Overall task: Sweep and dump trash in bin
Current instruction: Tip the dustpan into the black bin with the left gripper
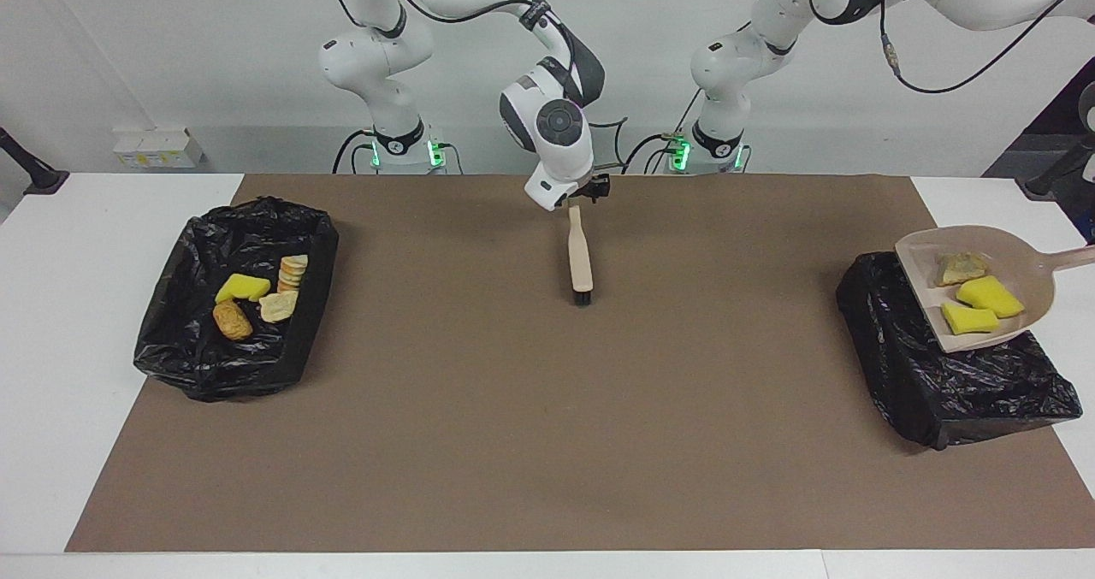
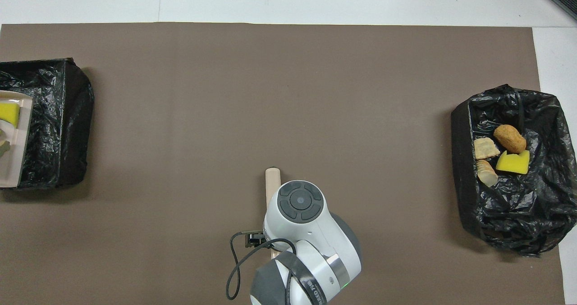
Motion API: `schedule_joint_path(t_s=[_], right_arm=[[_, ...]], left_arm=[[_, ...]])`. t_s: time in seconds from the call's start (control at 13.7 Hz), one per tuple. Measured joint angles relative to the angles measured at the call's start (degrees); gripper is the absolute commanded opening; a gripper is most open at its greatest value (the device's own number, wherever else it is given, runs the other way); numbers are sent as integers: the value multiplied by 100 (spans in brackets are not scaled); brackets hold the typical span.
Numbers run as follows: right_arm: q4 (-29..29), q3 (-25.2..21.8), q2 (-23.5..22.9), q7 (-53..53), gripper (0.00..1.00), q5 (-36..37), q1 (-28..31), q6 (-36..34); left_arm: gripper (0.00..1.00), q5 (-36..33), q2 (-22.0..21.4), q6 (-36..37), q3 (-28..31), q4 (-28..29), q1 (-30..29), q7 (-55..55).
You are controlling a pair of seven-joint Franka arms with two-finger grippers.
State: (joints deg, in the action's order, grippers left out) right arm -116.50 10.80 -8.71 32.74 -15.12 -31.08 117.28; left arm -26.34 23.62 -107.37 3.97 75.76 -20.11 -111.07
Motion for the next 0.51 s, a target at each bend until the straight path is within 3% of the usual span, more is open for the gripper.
schedule_joint_path(t_s=[0.51], right_arm=[[818, -62, 104, -737, 100, 1529, 1829, -5]], left_arm=[[0, -1348, -5, -95, -13, -66, 483, 1102]])
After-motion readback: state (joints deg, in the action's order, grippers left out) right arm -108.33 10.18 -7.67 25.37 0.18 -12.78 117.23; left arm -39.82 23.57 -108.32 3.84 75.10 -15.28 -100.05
